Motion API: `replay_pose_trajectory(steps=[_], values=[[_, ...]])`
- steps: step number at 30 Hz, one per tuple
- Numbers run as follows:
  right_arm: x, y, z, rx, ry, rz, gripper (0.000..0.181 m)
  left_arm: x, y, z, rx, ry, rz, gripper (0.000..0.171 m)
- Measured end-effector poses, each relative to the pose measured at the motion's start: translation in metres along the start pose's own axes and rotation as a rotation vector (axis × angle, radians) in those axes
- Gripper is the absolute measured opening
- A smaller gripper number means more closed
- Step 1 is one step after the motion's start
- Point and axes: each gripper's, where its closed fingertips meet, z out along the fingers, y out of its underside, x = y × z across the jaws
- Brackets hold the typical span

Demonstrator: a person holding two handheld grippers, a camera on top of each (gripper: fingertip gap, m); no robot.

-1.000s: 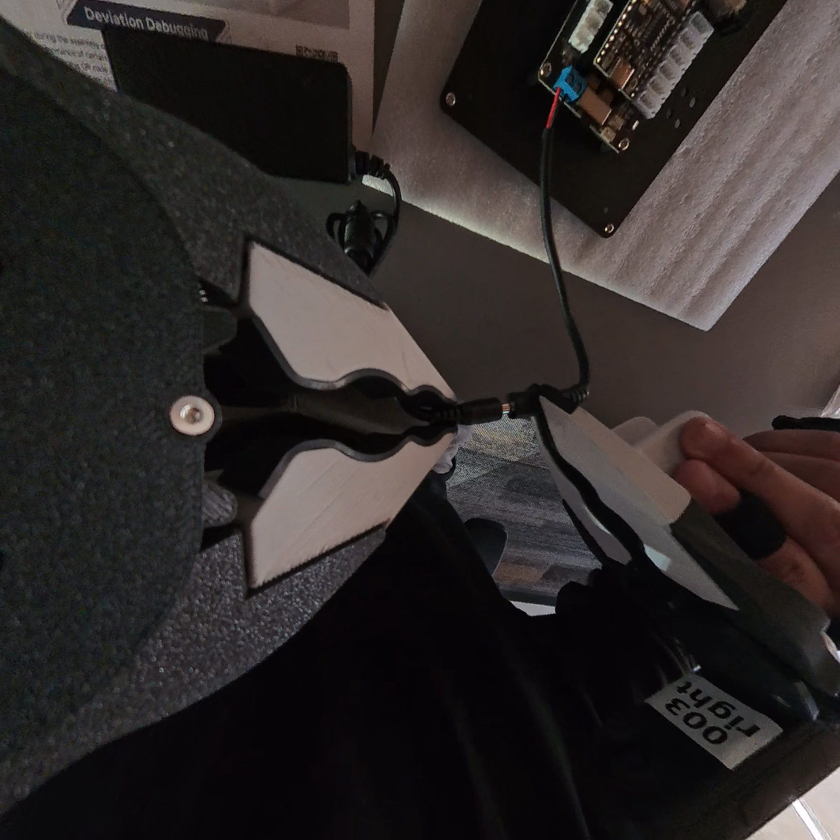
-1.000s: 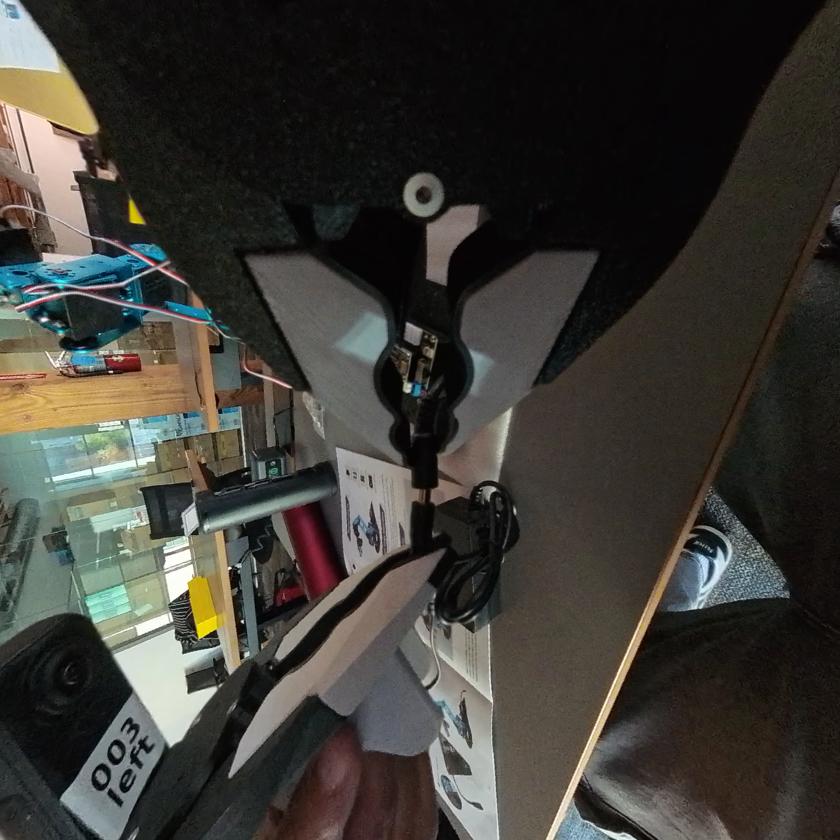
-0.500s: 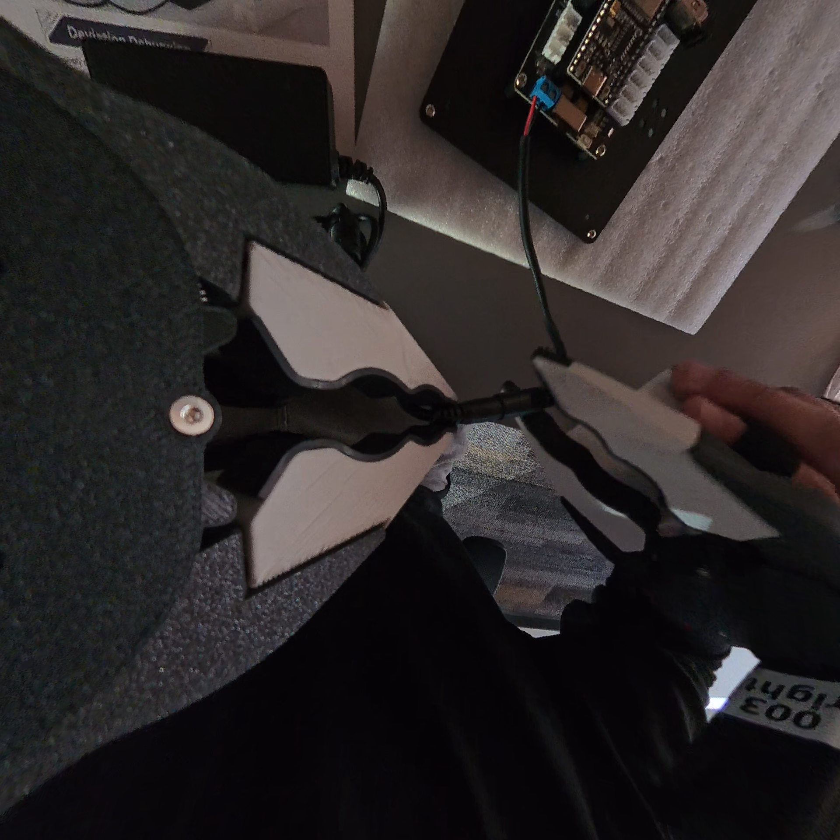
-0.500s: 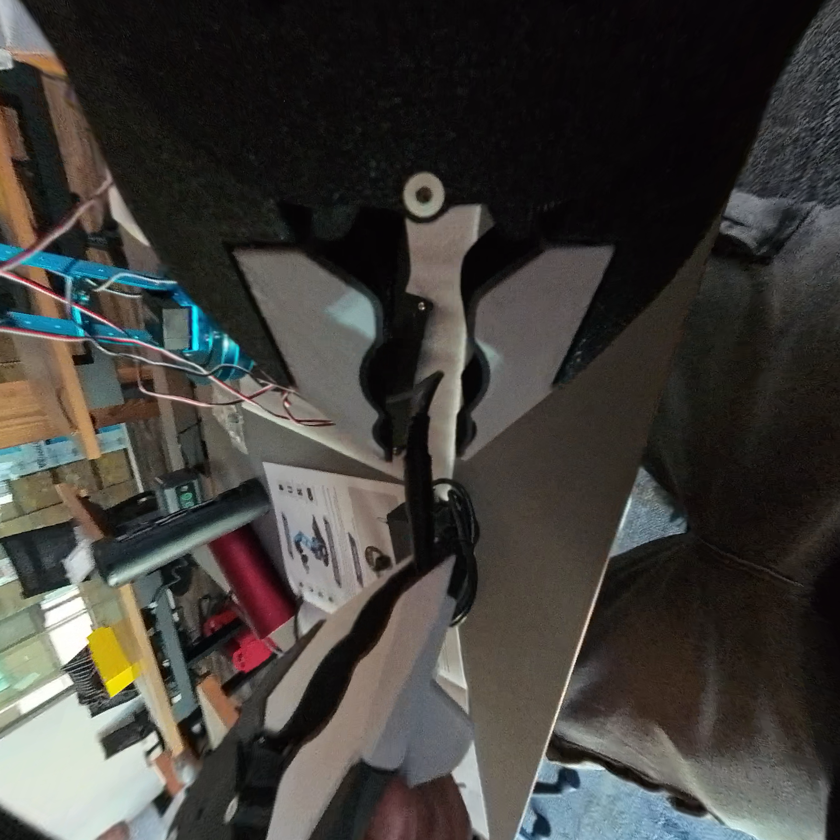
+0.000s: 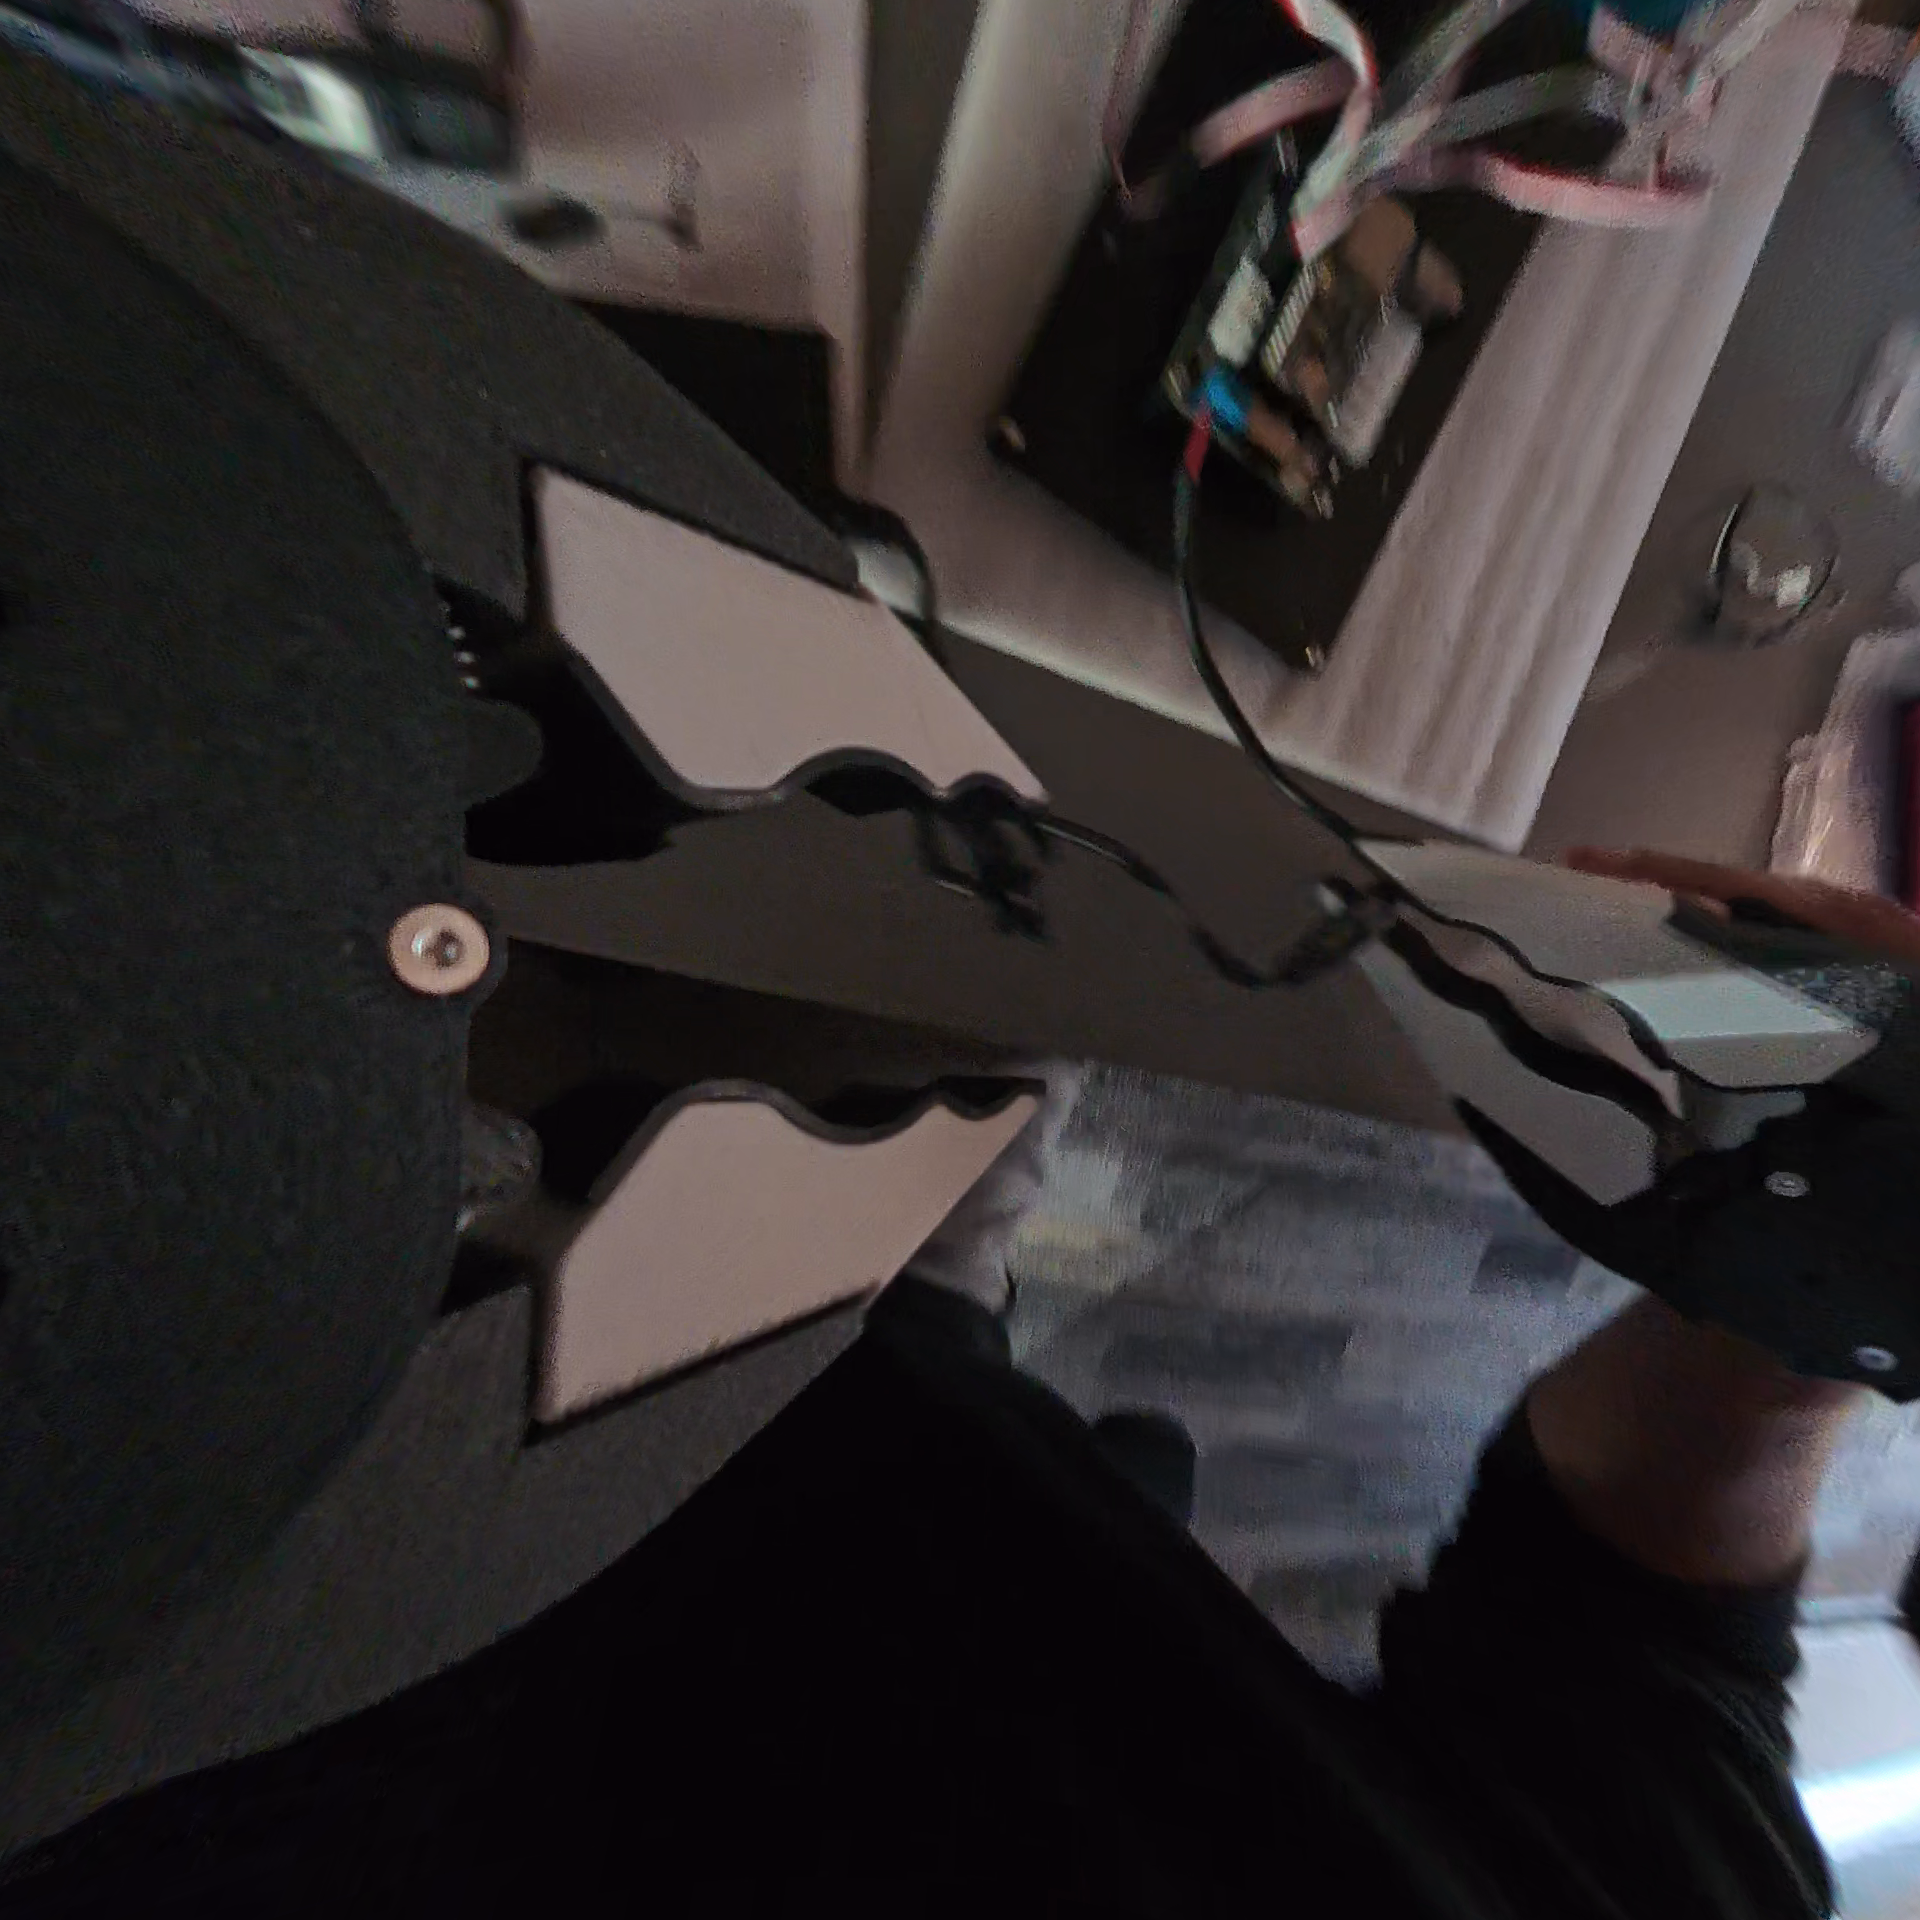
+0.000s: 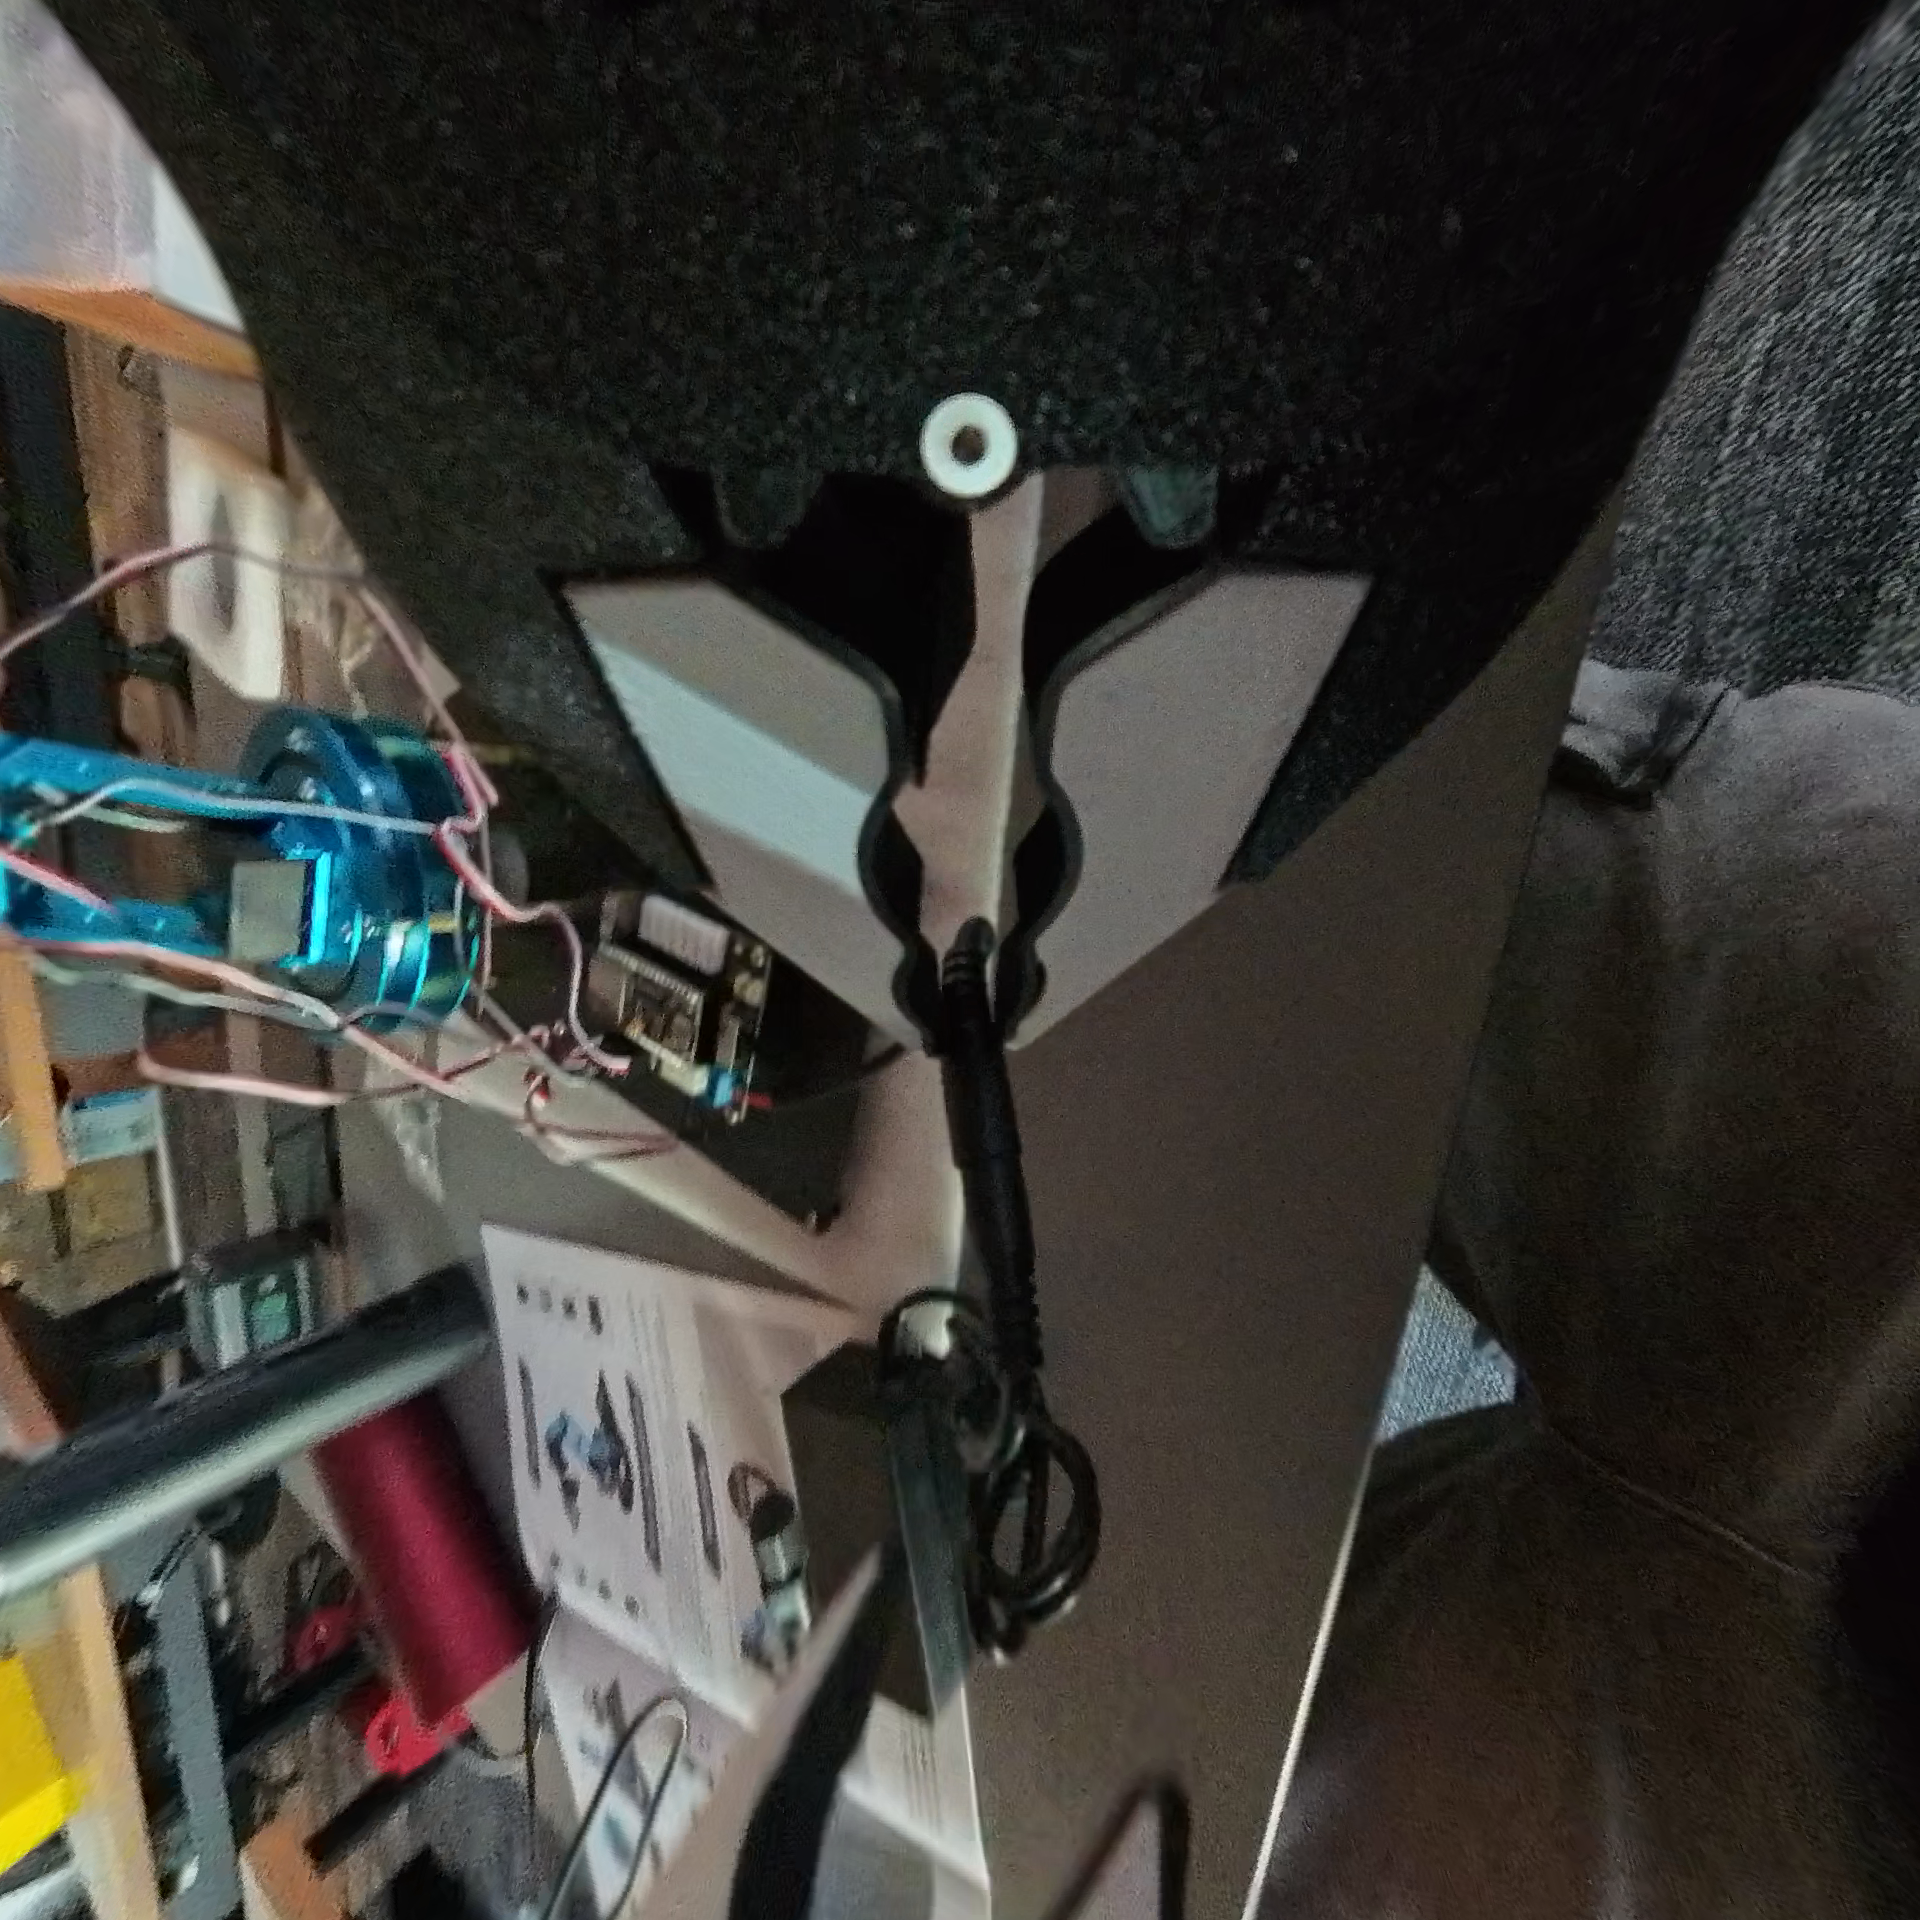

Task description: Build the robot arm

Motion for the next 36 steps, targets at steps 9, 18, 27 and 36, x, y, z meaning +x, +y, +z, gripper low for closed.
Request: replay_pose_trajectory(steps=[9,18,27,36], values=[[-0.038,0.056,0.004,-0.068,-0.207,0.434,0.032,-0.054,0.131,-0.14,0.145,-0.399,-0.153,0.048],[0.032,-0.033,0.007,0.111,-0.207,0.549,0.05,-0.133,0.145,-0.173,0.032,-0.414,0.031,0.046],[0.036,-0.097,0.165,0.005,-0.439,0.206,0.077,-0.176,0.139,-0.08,-0.232,-0.219,0.202,0.039],[0.009,-0.079,0.196,-0.138,-0.542,0.088,0.053,-0.161,0.124,-0.114,-0.129,-0.576,0.468,0.011]])
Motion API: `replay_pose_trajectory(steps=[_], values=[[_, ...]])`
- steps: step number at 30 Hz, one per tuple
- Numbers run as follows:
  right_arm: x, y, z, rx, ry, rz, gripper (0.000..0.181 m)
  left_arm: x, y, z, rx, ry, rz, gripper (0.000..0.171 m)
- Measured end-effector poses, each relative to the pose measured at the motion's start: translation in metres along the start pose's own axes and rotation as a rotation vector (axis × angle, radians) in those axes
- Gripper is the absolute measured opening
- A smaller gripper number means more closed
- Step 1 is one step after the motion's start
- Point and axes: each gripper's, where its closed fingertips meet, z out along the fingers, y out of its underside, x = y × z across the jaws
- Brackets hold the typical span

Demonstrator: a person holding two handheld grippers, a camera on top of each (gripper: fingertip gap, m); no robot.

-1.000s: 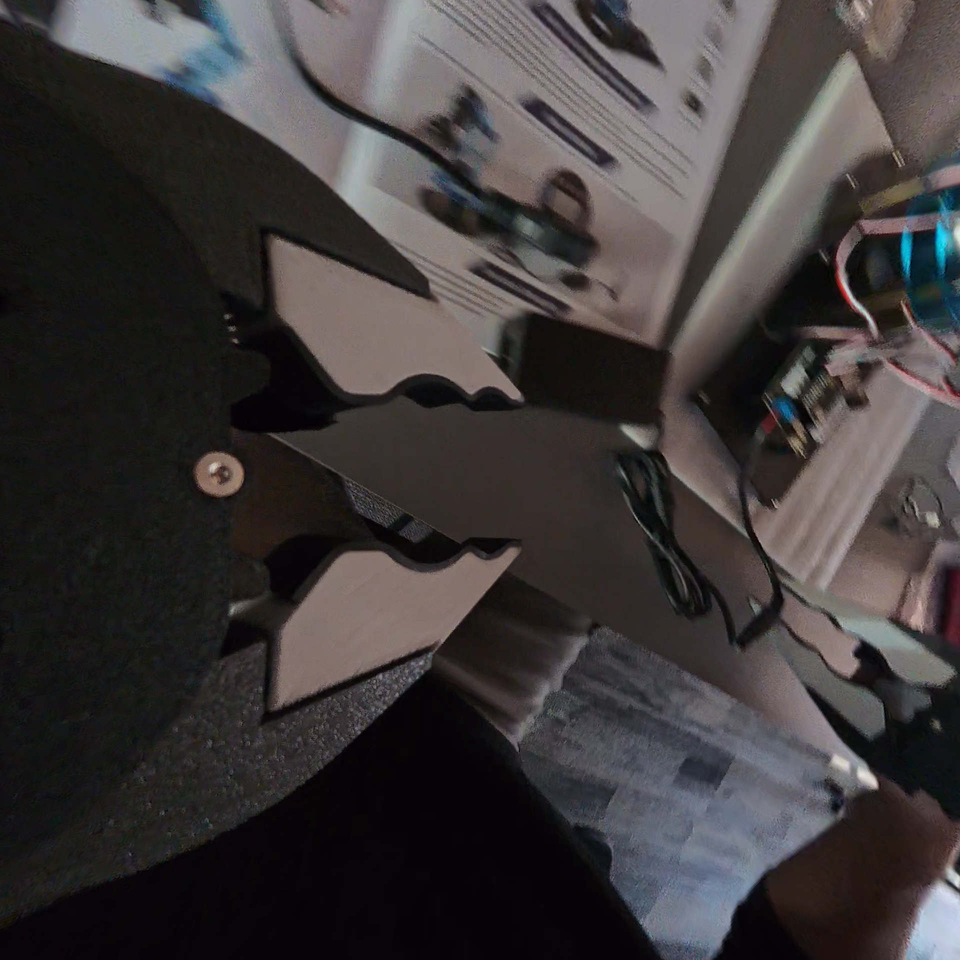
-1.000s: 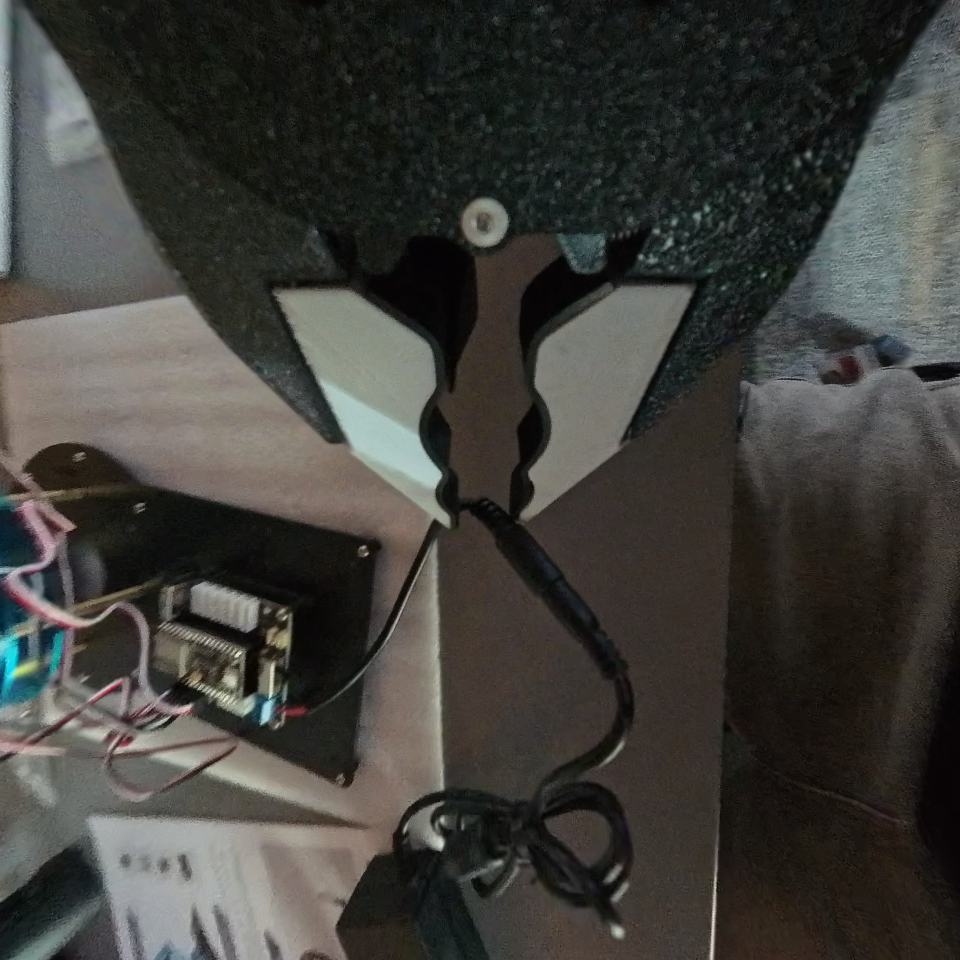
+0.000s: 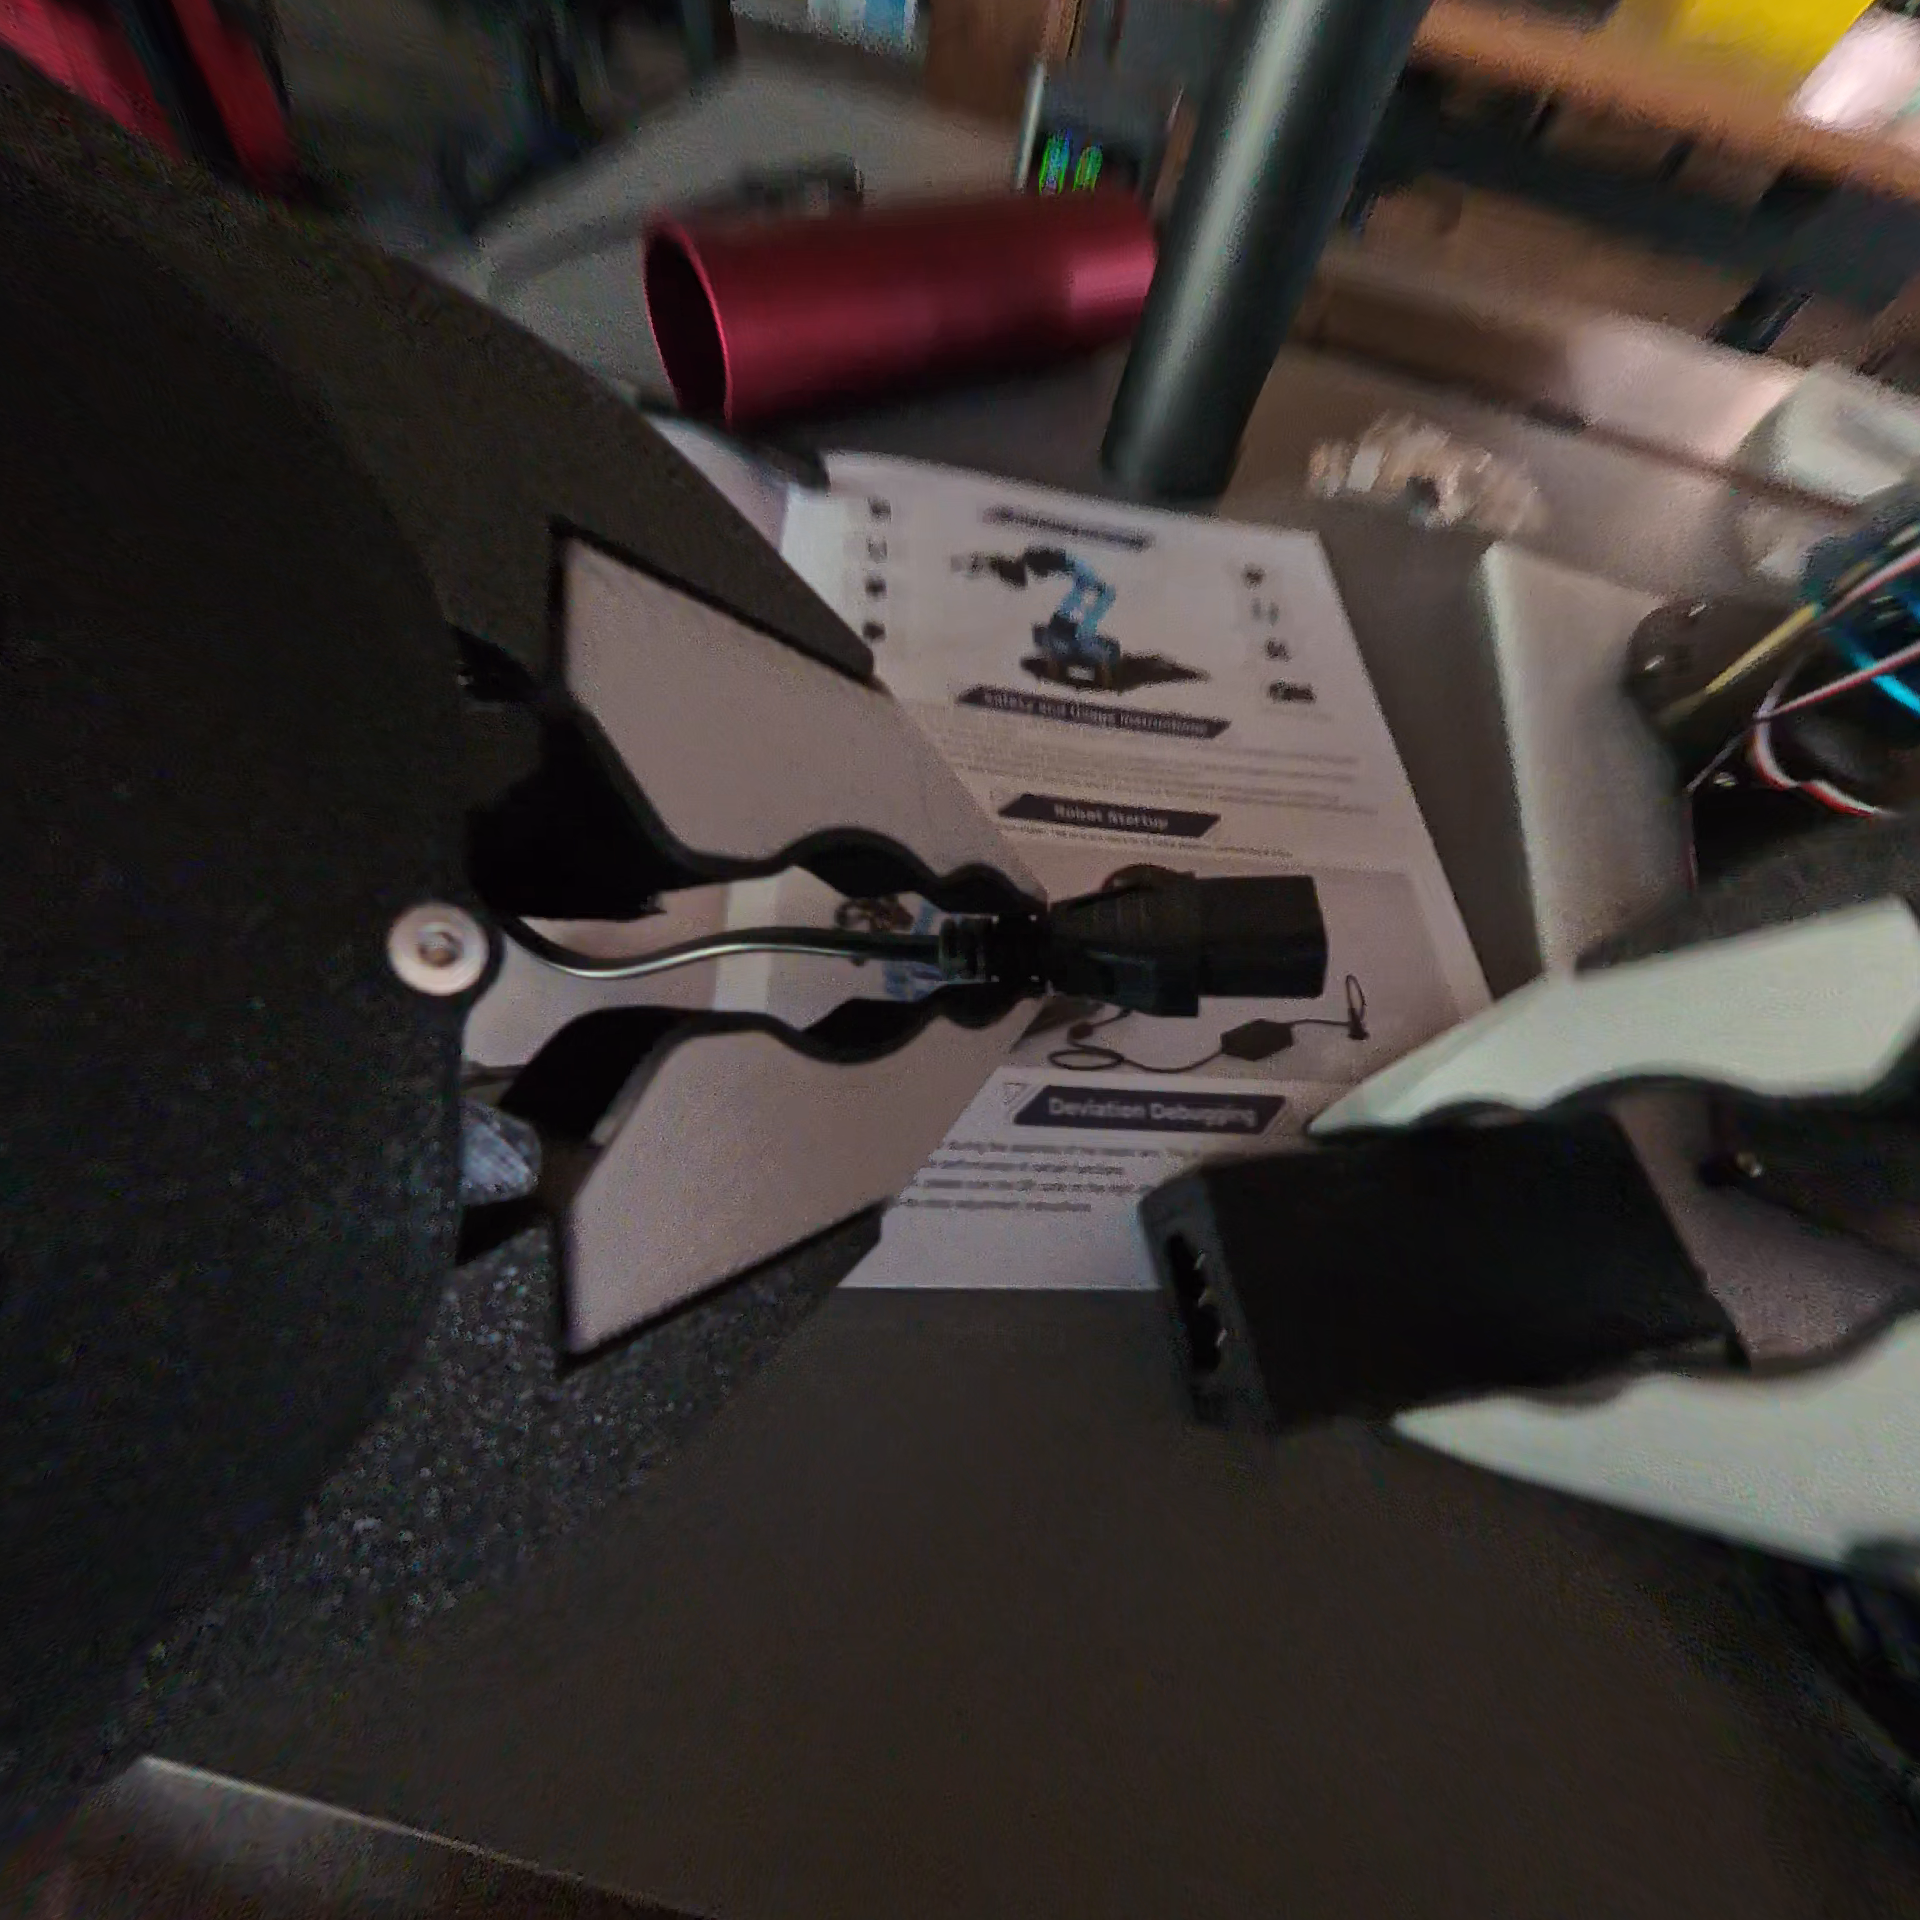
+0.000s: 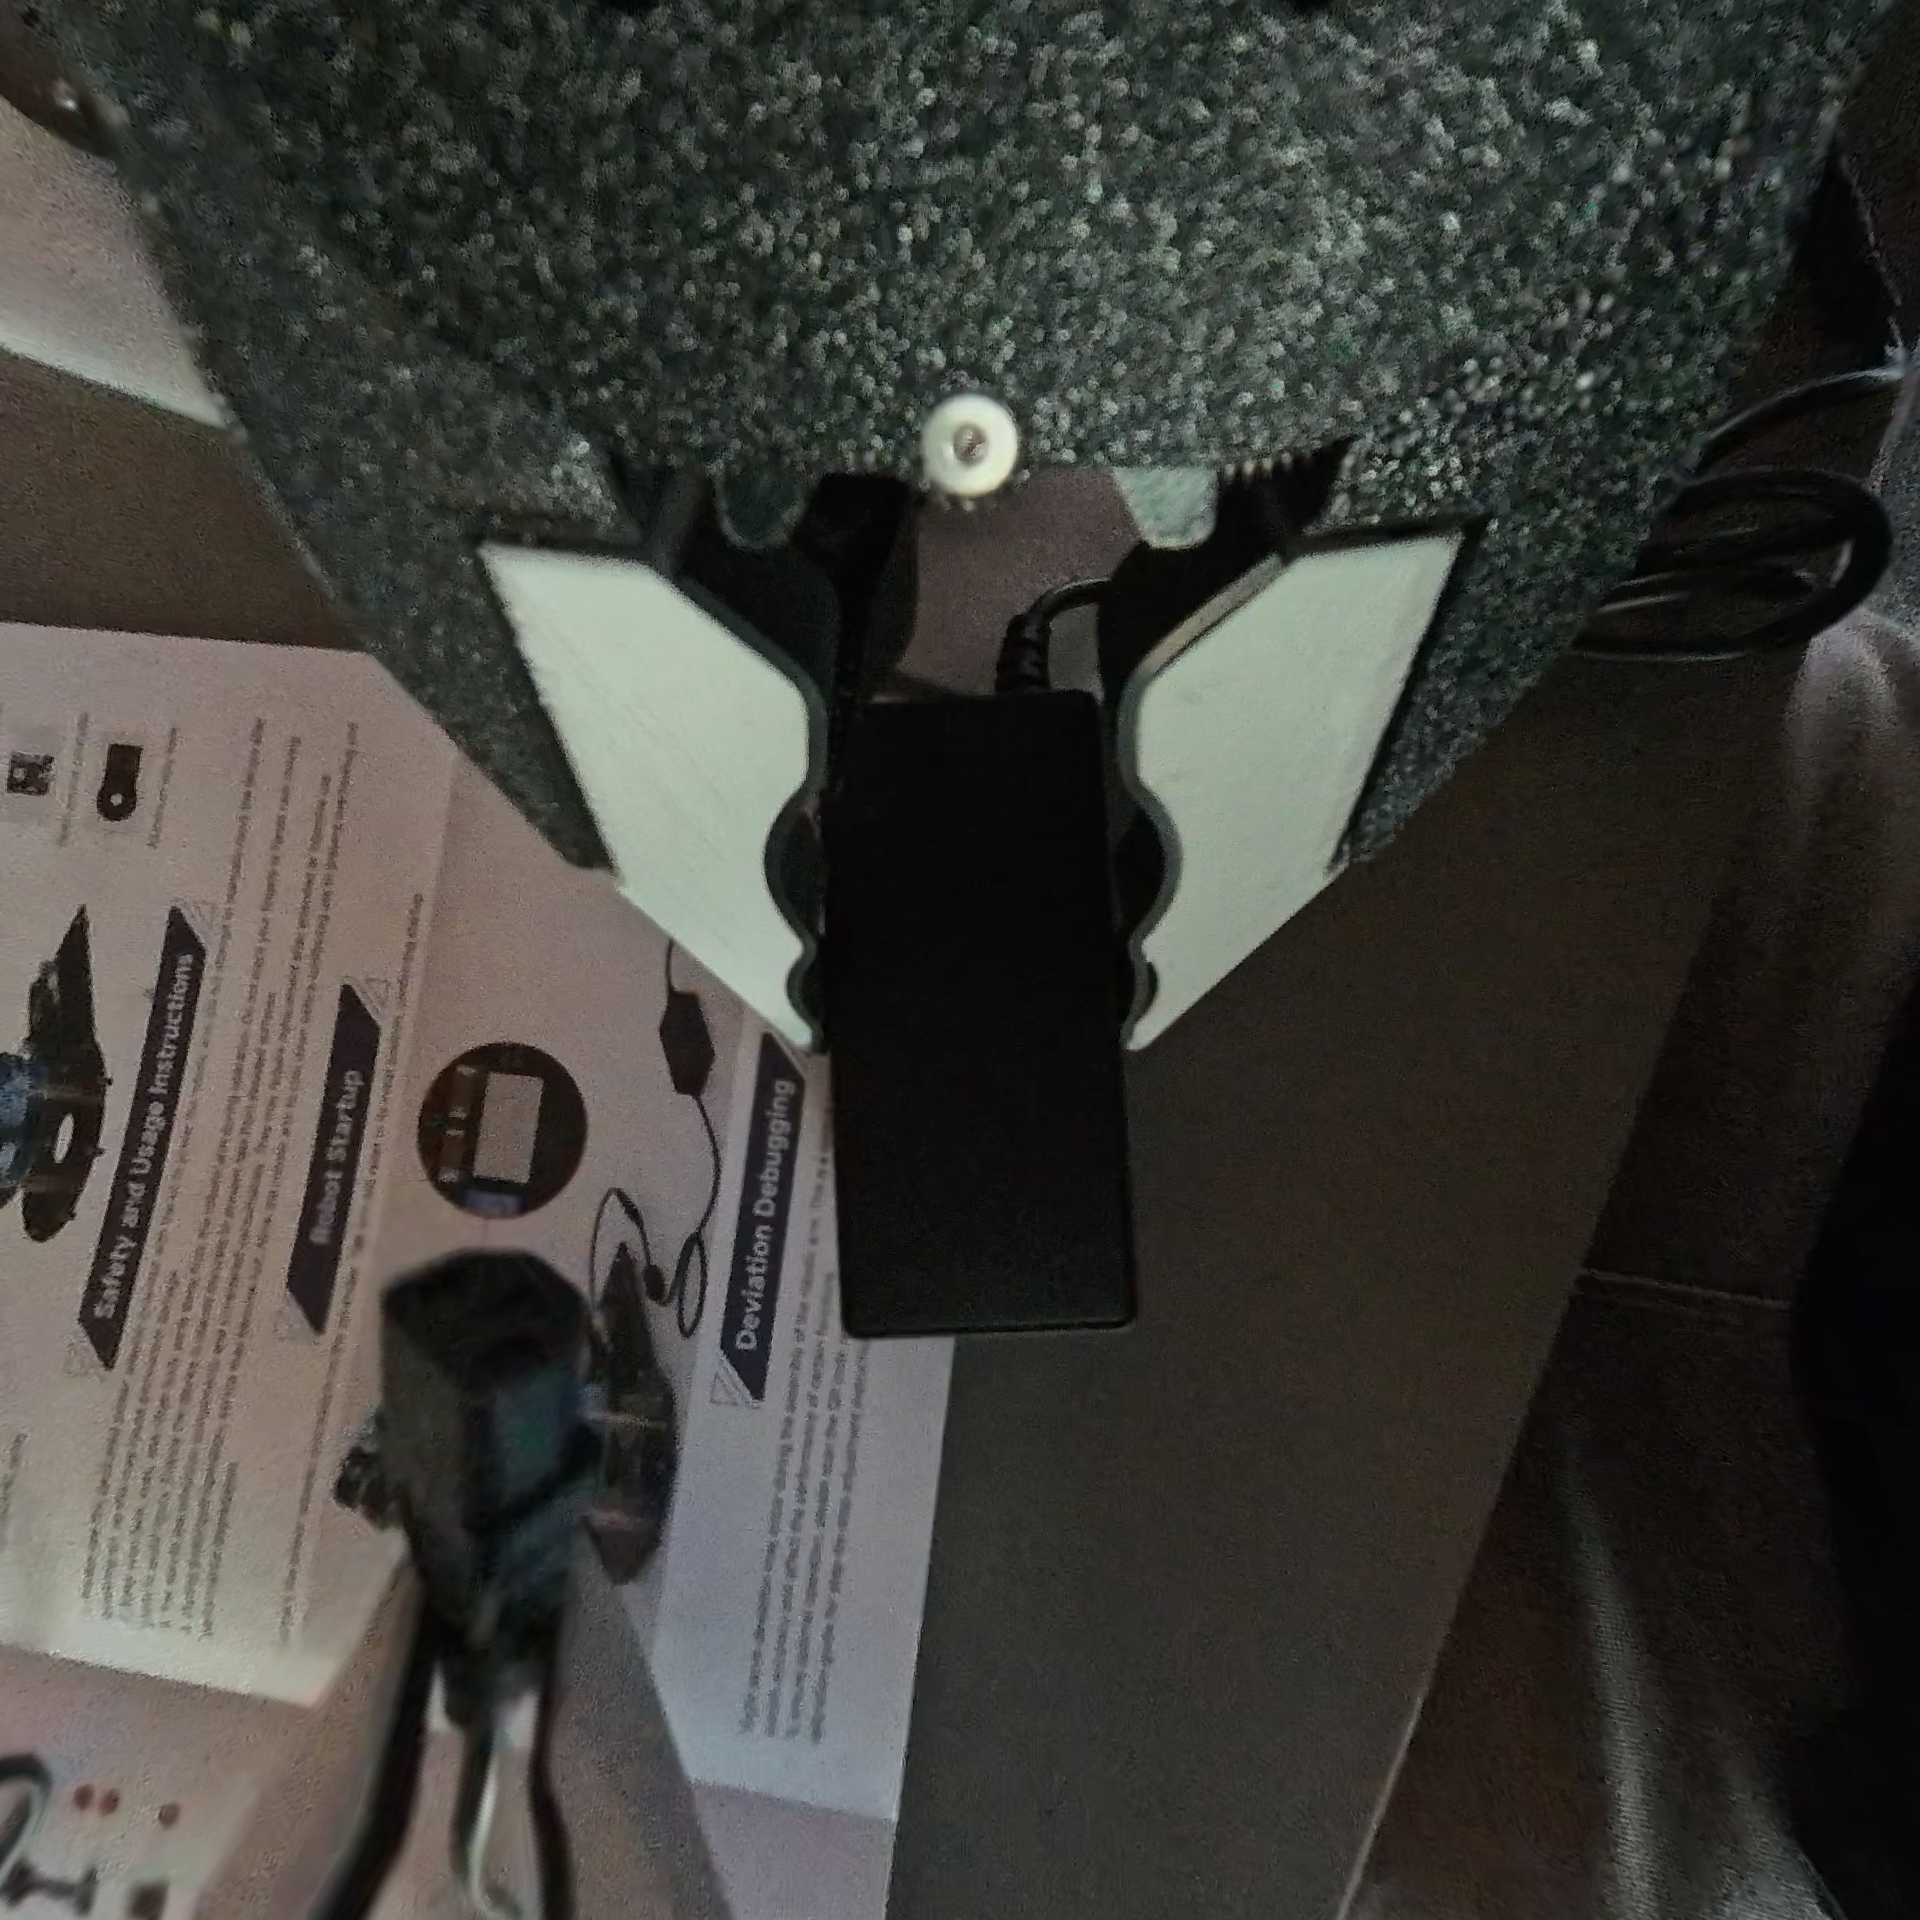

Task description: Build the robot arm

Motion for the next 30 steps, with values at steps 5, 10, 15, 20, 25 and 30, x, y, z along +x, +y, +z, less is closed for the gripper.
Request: replay_pose_trajectory(steps=[5,10,15,20,25,30], values=[[0.017,-0.012,-0.022,0.221,0.02,0.143,0.052,0.022,0.004,-0.021,-0.06,-0.167,0.229,0.011],[0.013,-0.018,-0.033,0.304,-0.027,0.171,0.052,0.021,-0.008,-0.027,-0.082,-0.291,0.27,0.012],[0.013,-0.016,-0.026,0.254,-0.008,0.158,0.052,0.022,-0.003,-0.019,-0.152,-0.302,0.291,0.012],[0.016,-0.01,-0.017,0.189,0.03,0.19,0.052,0.02,0.008,-0.01,-0.231,-0.309,0.313,0.012],[0.017,-0.005,-0.012,0.167,0.029,0.199,0.052,0.027,0.015,-0.002,-0.247,-0.253,0.266,0.012],[0.018,-0.012,-0.019,0.209,0.105,0.083,0.052,0.039,0.008,-0.015,-0.064,0.129,-0.199,0.011]])
